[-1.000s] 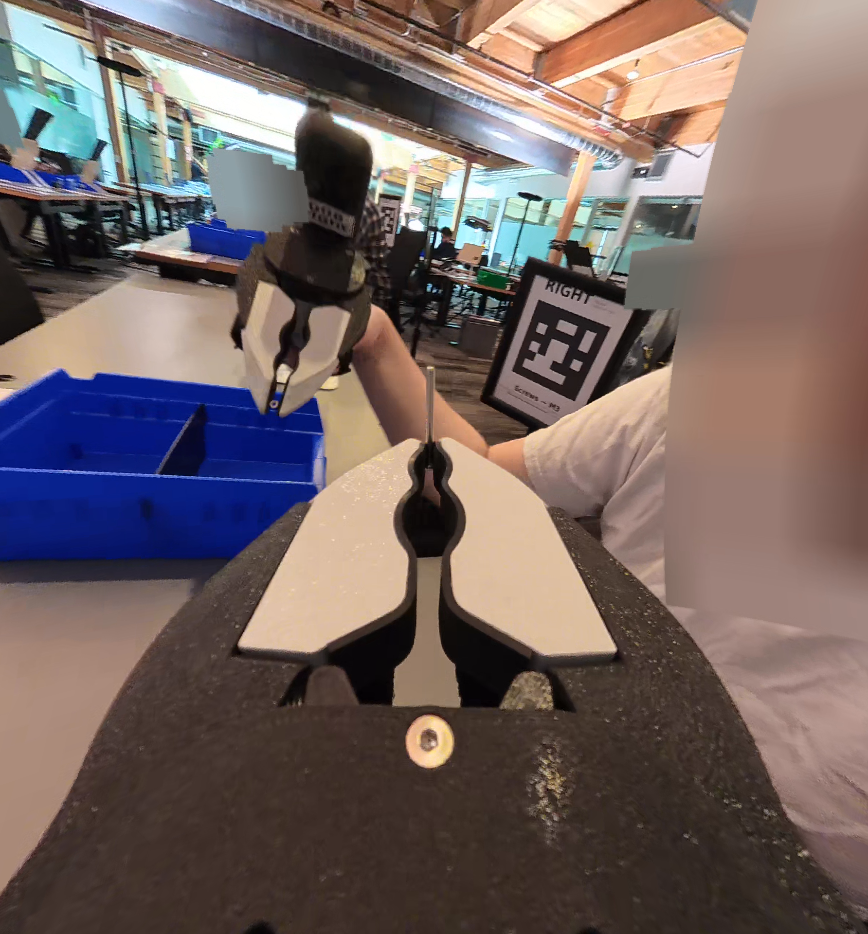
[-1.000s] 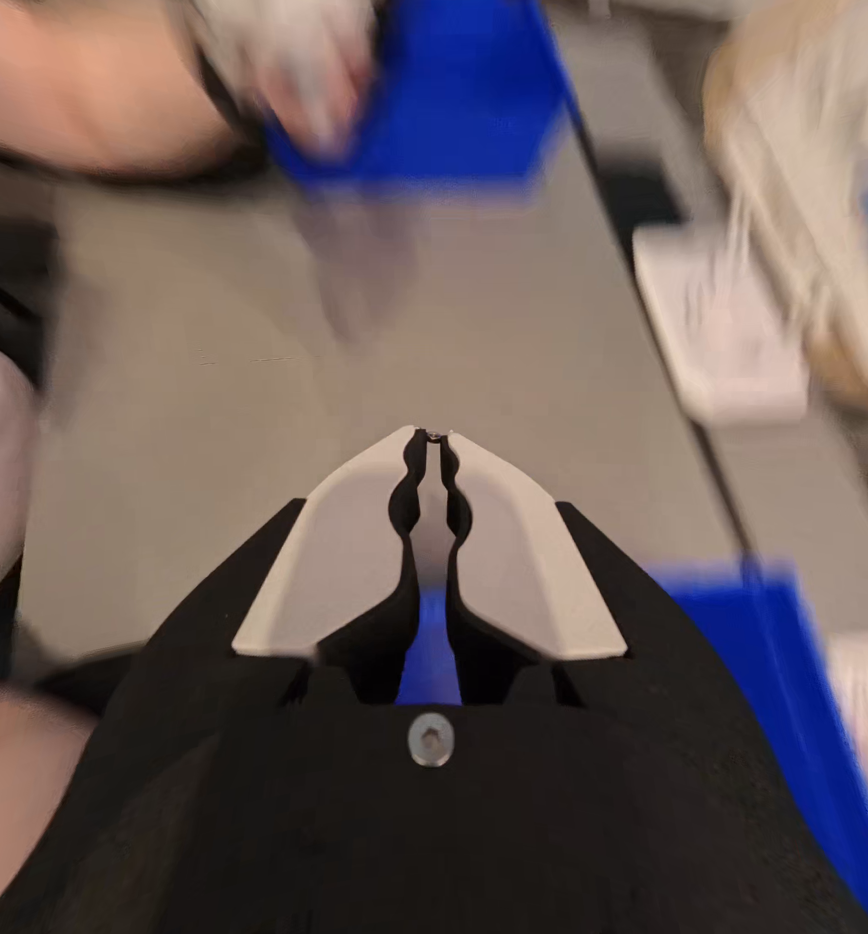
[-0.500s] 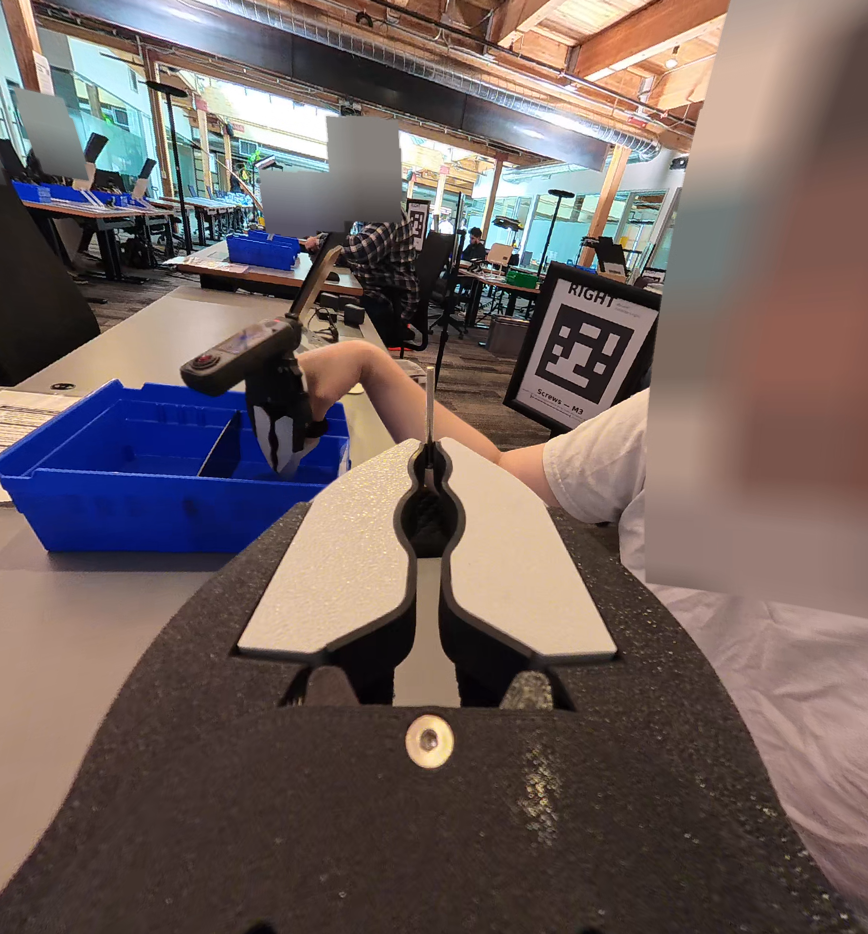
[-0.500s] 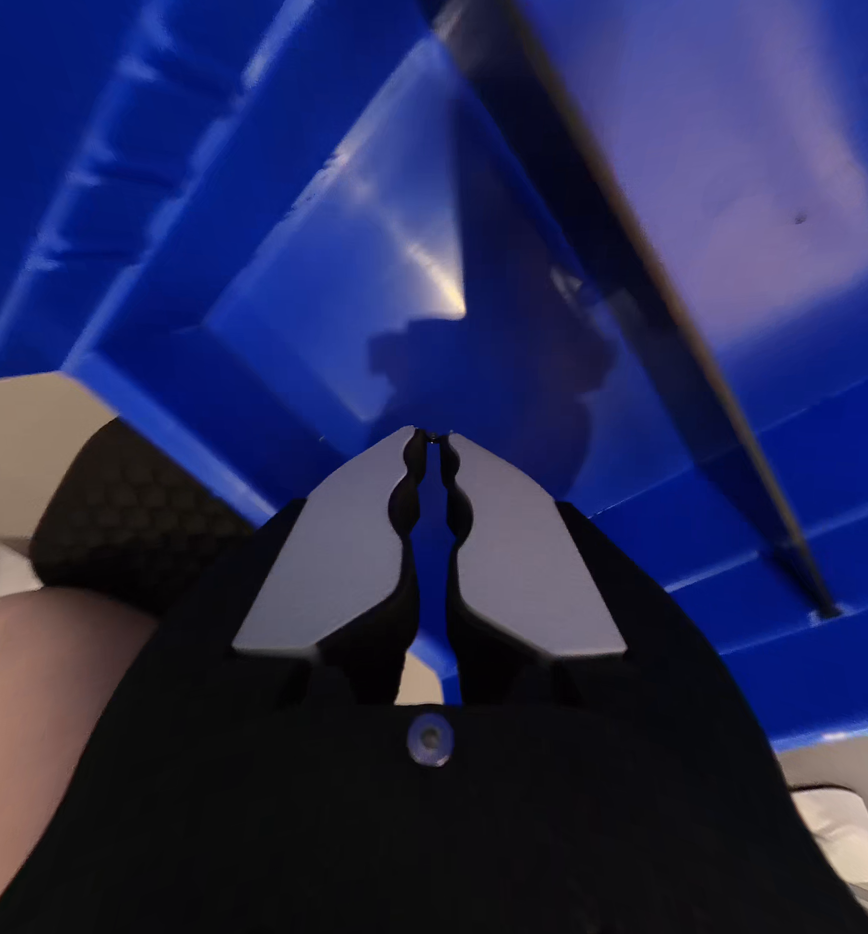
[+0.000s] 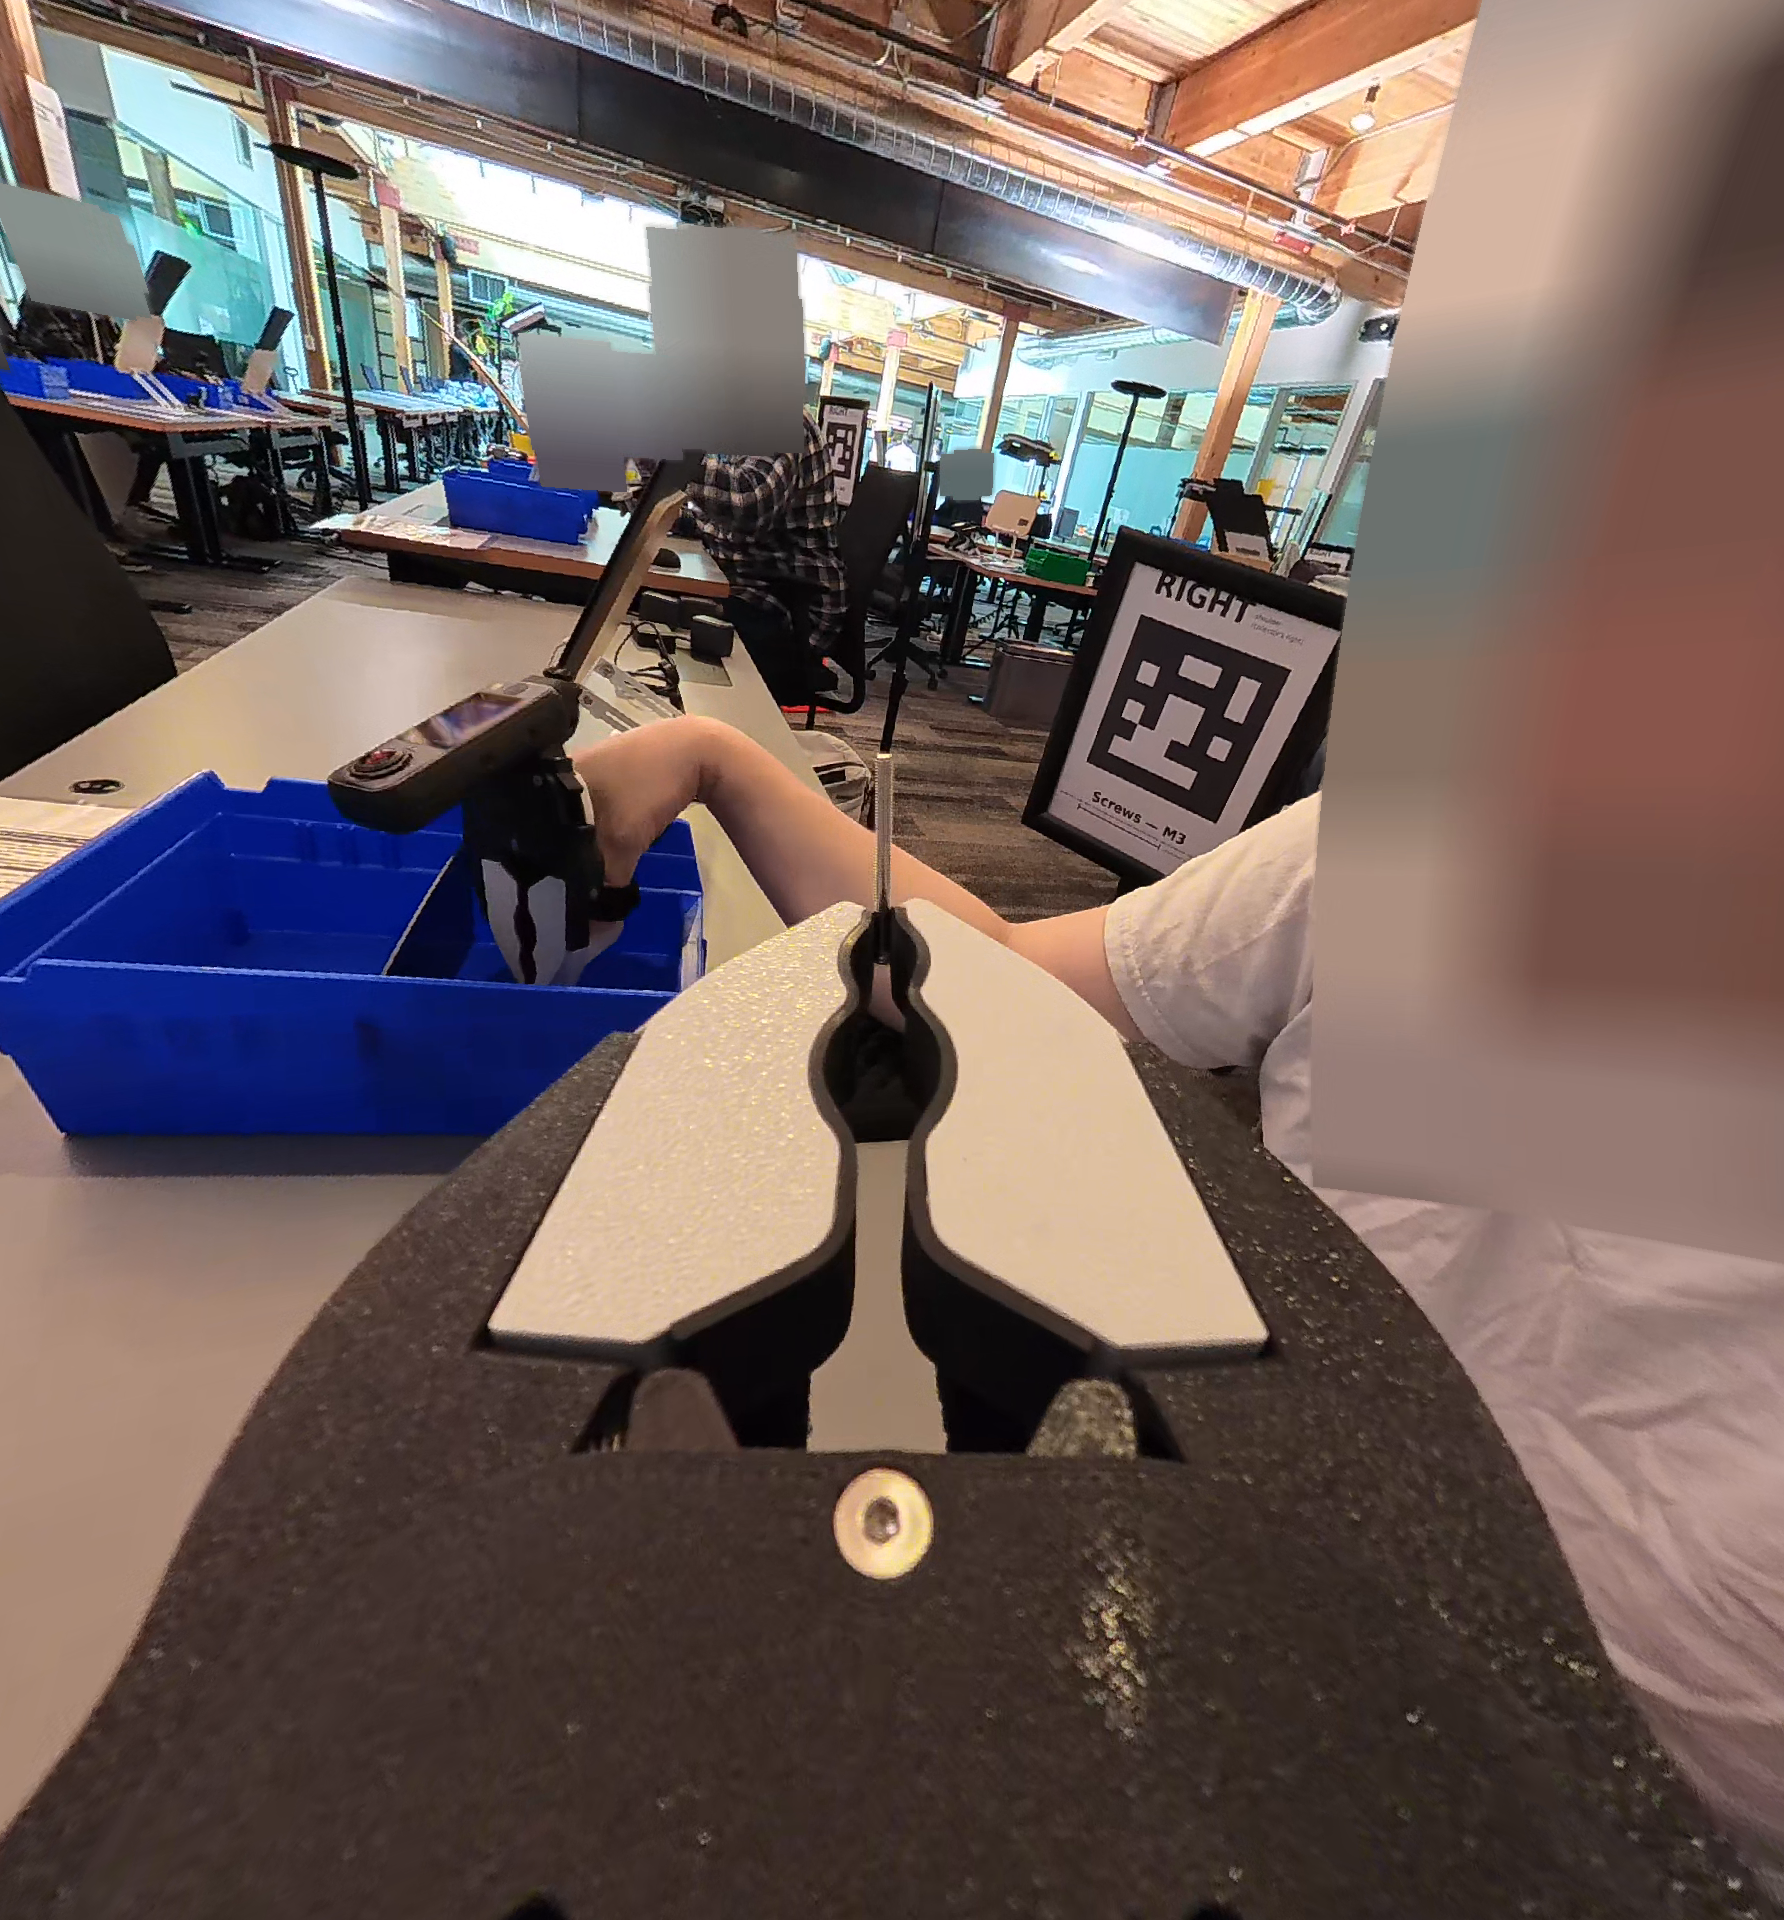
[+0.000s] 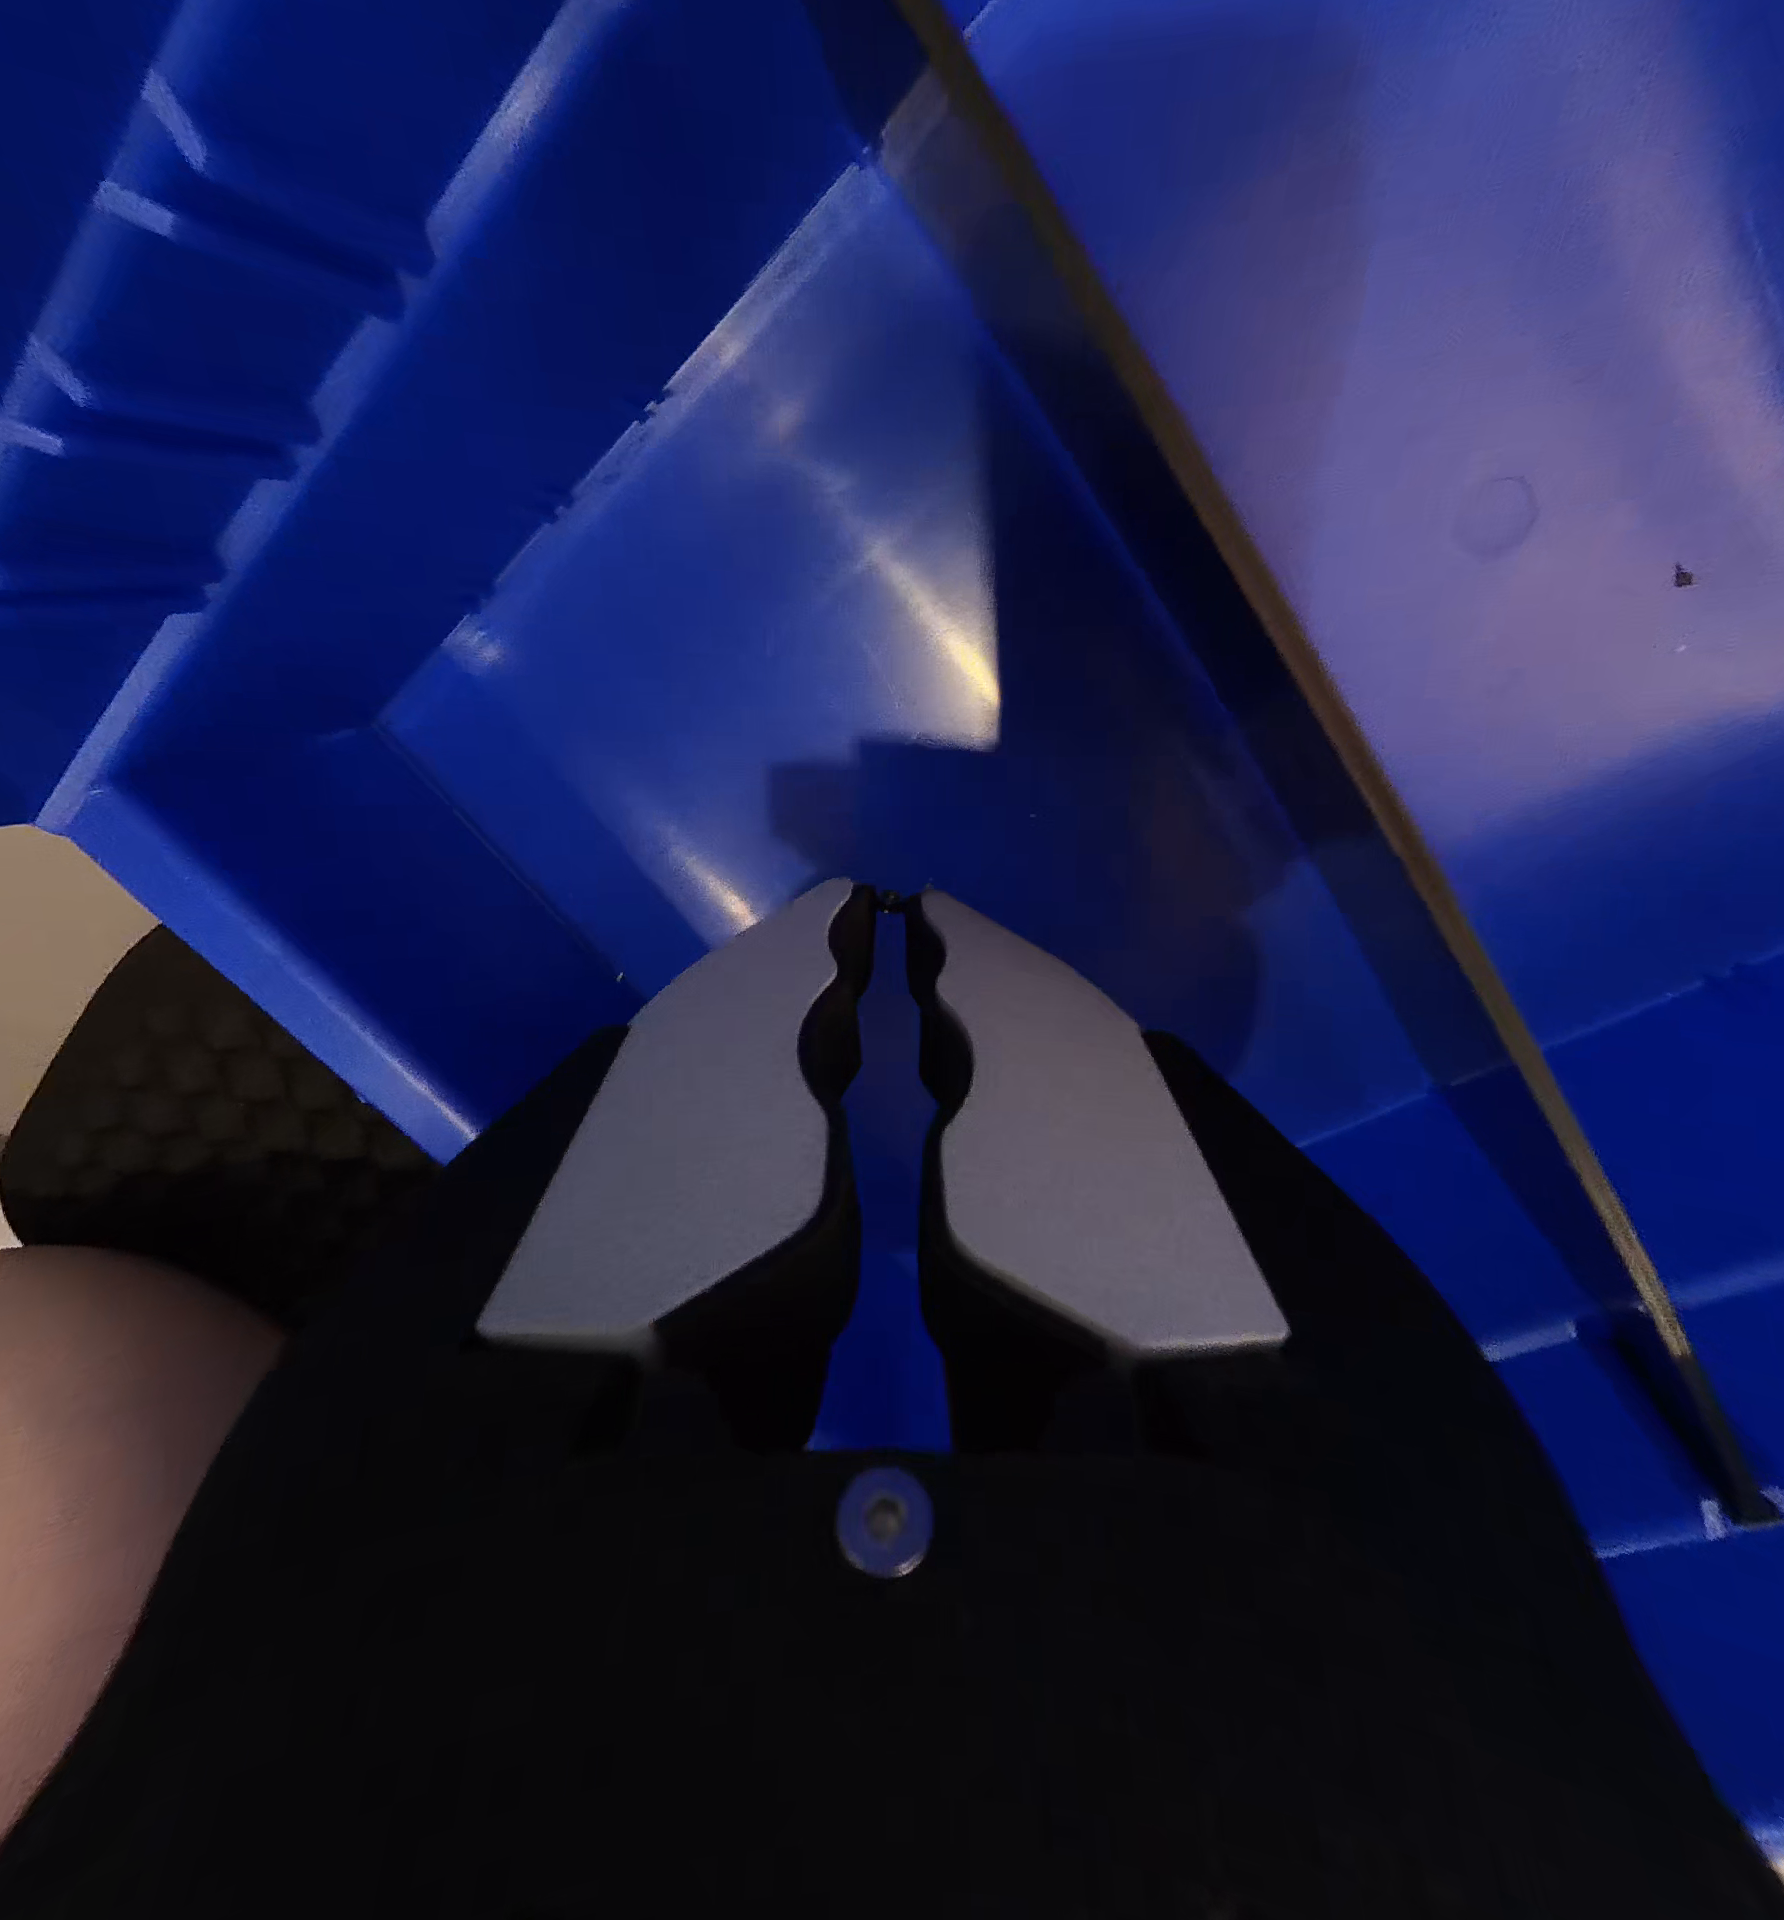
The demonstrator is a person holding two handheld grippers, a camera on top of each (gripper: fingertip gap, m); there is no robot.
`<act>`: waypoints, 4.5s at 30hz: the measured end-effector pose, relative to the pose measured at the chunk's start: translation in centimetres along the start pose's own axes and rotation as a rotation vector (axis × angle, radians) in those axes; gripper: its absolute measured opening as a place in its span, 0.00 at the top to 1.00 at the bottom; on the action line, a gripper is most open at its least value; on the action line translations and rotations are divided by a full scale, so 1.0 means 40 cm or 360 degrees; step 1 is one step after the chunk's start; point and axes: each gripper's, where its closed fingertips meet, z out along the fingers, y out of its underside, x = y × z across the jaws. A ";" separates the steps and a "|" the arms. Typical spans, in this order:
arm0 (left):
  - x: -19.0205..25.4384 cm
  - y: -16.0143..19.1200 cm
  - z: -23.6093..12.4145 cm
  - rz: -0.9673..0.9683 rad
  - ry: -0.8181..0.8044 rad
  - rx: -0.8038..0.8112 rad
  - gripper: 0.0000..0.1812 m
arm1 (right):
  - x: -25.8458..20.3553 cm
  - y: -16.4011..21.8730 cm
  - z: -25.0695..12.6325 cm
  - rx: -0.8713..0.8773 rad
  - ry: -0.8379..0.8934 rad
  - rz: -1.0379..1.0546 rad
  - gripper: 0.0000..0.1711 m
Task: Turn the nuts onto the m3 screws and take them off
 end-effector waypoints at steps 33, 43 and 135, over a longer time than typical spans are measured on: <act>-0.087 0.020 0.017 0.0061 -0.0344 0.0058 0.99 | -0.647 -0.514 -0.495 0.2054 -0.0665 -0.0904 0.87; -0.090 0.005 0.004 0.0060 -0.0359 0.0105 0.99 | -0.685 -0.538 -0.453 0.2032 -0.0752 -0.0944 0.96; -0.364 0.486 -0.788 -0.1216 -0.1897 -0.1218 0.84 | -0.164 -0.463 -0.446 0.1403 0.0747 -0.0114 0.85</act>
